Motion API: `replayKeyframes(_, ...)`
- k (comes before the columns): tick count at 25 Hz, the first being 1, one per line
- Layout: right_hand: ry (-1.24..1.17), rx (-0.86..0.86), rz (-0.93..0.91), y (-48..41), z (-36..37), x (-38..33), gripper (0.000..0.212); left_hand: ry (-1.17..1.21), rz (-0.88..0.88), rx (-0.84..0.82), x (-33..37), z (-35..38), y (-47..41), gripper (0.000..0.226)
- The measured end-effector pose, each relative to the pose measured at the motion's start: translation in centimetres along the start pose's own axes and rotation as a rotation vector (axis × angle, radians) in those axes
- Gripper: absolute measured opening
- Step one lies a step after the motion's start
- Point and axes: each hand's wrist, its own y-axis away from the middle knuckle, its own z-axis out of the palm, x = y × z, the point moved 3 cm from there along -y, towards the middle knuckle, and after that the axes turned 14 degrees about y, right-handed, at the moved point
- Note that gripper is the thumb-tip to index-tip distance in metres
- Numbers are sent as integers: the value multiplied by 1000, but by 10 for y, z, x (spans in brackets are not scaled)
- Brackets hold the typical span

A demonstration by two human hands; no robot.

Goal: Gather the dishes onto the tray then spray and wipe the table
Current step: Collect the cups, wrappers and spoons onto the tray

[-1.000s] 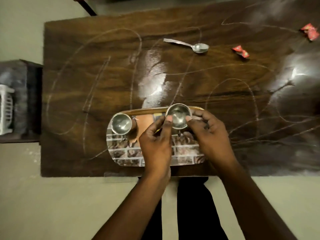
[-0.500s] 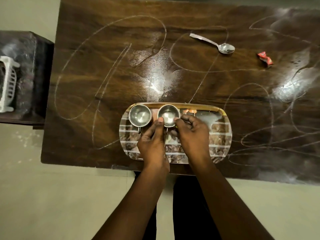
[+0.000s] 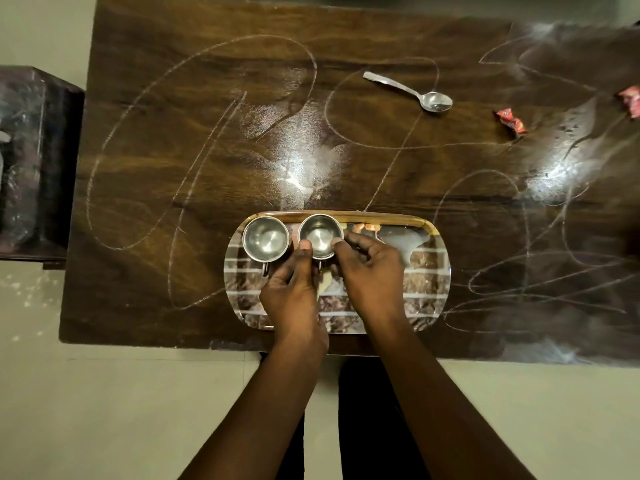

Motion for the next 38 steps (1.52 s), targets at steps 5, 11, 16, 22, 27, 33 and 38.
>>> replayKeyframes(5, -53, -61, 25, 2, -9, 3, 29, -112, 80, 31, 9, -6, 19, 34)
replayKeyframes(11, -58, 26, -96, -1, -112, 18, 26, -396, 321, -126, -36, 16, 74, 32)
replayKeyframes(16, -29, 284, -116, -8, -275, 66, 25, -621, 230, -449, -138, 99, 132, 35)
replayKeyframes(22, 39, 612, -68, -35, -444, 125, 43, -812, 15, -709, -242, 199, 189, 49)
replayKeyframes(27, -114, 593, 117, -80, -515, 164, 60, -855, -238, -734, -323, 262, 215, 46)
replayKeyframes(33, -218, 447, 142, -117, -521, 190, 40, -700, -396, -635, -372, 293, 224, 38)
replayKeyframes(38, -290, 405, 118, -109, -499, 176, 30, -652, -368, -602, -353, 286, 225, 35)
